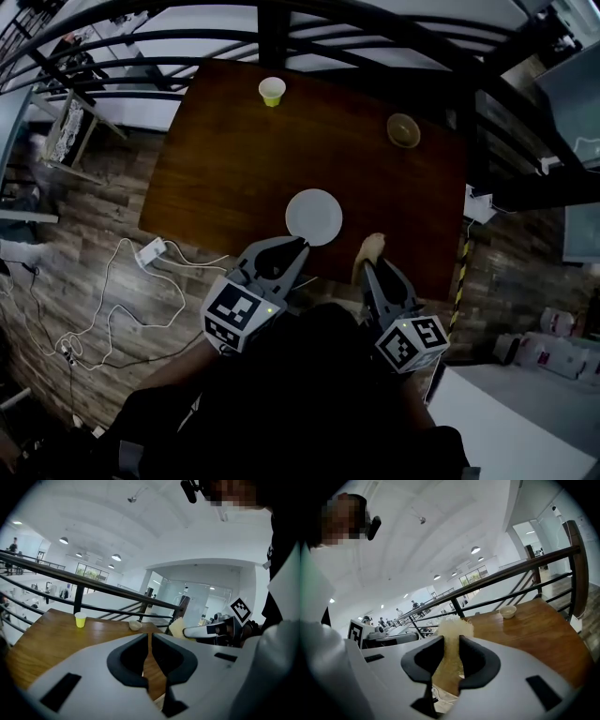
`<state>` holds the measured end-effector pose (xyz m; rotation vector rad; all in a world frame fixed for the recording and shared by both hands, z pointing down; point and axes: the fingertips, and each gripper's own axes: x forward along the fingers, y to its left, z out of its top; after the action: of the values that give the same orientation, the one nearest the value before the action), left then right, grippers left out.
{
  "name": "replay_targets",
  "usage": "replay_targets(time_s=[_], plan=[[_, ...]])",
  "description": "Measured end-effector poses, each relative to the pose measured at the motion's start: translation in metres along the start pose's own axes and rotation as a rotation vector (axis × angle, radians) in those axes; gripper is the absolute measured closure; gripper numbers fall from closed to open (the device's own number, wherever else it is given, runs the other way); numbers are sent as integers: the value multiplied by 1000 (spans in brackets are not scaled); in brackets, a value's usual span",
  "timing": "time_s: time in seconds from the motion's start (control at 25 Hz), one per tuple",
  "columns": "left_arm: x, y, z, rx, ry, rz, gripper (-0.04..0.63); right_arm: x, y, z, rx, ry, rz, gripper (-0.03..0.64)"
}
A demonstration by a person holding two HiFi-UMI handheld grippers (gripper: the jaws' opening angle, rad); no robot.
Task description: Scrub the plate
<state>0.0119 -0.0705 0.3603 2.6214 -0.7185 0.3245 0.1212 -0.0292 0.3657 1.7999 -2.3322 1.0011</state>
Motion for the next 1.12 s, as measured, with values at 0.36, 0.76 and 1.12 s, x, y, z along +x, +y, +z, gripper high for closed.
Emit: replay_targets(time_s=[0.36, 0.76, 1.12], plan=[[25, 92, -19, -111, 30, 225, 555, 77, -42, 2, 28, 89, 11, 507], [54, 160, -68, -239, 141, 374, 555, 168, -63, -26, -45, 253, 88, 506], [89, 166, -124, -266, 267, 328, 555, 224, -66, -76, -4, 361, 117, 506]])
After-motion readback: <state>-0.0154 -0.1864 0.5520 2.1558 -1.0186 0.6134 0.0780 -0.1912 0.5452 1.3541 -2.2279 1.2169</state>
